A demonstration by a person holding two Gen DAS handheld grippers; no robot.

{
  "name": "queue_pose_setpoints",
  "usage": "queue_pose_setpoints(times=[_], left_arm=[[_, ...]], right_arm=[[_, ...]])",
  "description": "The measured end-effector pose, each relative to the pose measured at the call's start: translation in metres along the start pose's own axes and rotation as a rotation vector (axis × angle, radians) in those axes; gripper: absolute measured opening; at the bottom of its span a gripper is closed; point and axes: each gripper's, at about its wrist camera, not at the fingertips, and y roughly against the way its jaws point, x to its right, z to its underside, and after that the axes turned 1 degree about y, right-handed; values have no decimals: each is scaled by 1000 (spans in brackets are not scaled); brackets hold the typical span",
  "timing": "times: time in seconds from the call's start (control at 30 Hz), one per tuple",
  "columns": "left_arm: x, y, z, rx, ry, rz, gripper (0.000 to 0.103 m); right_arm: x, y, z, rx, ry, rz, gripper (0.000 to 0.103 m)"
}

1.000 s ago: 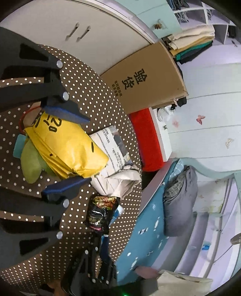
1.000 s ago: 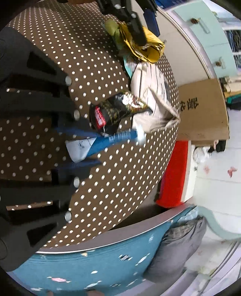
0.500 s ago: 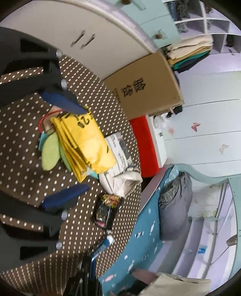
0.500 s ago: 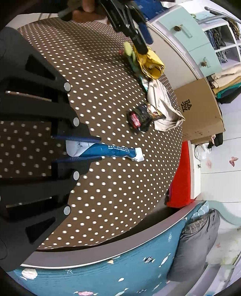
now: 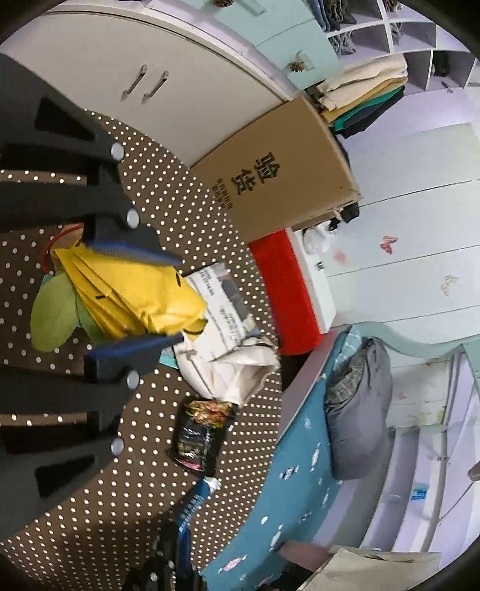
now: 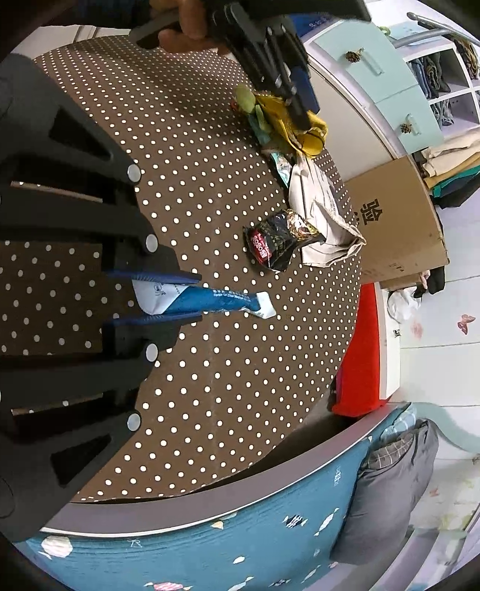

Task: Collect trash
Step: 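Carry the yellow bag and blue tube over to the bin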

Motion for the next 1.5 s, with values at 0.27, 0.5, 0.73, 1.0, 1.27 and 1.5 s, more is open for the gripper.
queue_pose_setpoints(times=[0.27, 0.5, 0.73, 1.0, 1.27, 1.5], left_arm=[[-10, 24, 7, 56, 90, 13, 12], [-9, 78, 6, 150, 151, 89, 10], [25, 112, -5, 207, 163, 208, 10], [93, 132, -28, 243, 128, 364, 10], [183, 139, -53, 235, 66, 524, 10], [263, 132, -66, 188, 23, 650, 10]], right_arm=[[-4, -6, 4, -2, 25, 27, 14], [16, 24, 14, 60, -43, -11, 13], [41, 70, 16, 143, -100, -16, 13], [83, 141, 16, 276, -174, -2, 13], [143, 189, 42, 335, -271, 89, 13], [207, 201, 76, 336, -411, 161, 13]])
